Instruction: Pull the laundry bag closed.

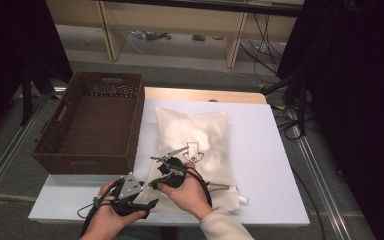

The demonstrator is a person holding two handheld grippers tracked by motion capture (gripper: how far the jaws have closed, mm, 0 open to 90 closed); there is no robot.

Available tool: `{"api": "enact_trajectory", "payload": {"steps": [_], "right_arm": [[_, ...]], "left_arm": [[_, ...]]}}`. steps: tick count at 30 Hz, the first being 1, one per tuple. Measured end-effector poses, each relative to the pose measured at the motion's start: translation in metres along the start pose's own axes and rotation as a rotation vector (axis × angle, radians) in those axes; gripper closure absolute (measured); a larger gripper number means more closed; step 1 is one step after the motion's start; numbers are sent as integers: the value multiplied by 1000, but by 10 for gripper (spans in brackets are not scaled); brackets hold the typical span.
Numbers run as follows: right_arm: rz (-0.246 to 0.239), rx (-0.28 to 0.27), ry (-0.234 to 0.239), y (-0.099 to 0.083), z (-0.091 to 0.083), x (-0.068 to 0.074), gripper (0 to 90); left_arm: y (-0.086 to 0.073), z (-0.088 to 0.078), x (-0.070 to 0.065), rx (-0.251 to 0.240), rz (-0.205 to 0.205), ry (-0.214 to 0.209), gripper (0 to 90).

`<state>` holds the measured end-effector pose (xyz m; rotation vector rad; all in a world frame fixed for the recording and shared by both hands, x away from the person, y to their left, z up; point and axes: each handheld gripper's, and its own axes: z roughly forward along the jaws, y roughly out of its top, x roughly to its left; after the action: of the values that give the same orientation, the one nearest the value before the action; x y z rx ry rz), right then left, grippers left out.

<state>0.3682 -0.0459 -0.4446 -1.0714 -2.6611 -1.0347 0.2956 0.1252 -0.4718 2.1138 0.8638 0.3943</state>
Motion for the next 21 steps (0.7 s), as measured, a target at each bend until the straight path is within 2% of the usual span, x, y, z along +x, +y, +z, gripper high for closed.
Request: {"api": "enact_trajectory", "payload": {"steps": [1,3,4,6,7,8,9,13,15,16,18,19,20,21], "right_arm": [[27,4,-5,-1,0,2,875],[9,8,-10,0,-1,2,880],[22,15,-7,0,-2,3,881],[15,17,-11,0,-4,3,882],[16,21,-9,1,-9,3,883],[9,20,-9,2,-11,3,883],[-5,20,-7,2,-12,2,883],[-9,22,-16,4,-17,4,883],[-1,18,-12,4,-18,5,884],[-8,18,-10,4,-19,5,884],[-9,16,-10,5,-21,6,884],[-9,18,-14,5,-22,7,884],[-8,15,-7,5,-22,7,885],[-9,13,-20,5,-23,7,885]], "left_arm": [[0,1,1,-7,-3,-6,271],[-1,0,2,3,3,1,294],[-1,-1,3,-1,4,-8,325],[0,-2,5,4,15,-15,381],[0,-3,8,0,2,-7,420],[0,-3,8,4,-30,-6,446],[1,-3,10,-2,-32,-10,467],[6,1,17,-18,-68,-26,551],[9,3,17,-9,-62,-46,607],[10,6,17,-6,-65,-41,616],[12,10,18,-11,-60,-59,639],[14,10,21,-2,-33,-53,647],[15,12,23,-10,-35,-63,663],[16,12,22,-6,-52,-58,690]]}}
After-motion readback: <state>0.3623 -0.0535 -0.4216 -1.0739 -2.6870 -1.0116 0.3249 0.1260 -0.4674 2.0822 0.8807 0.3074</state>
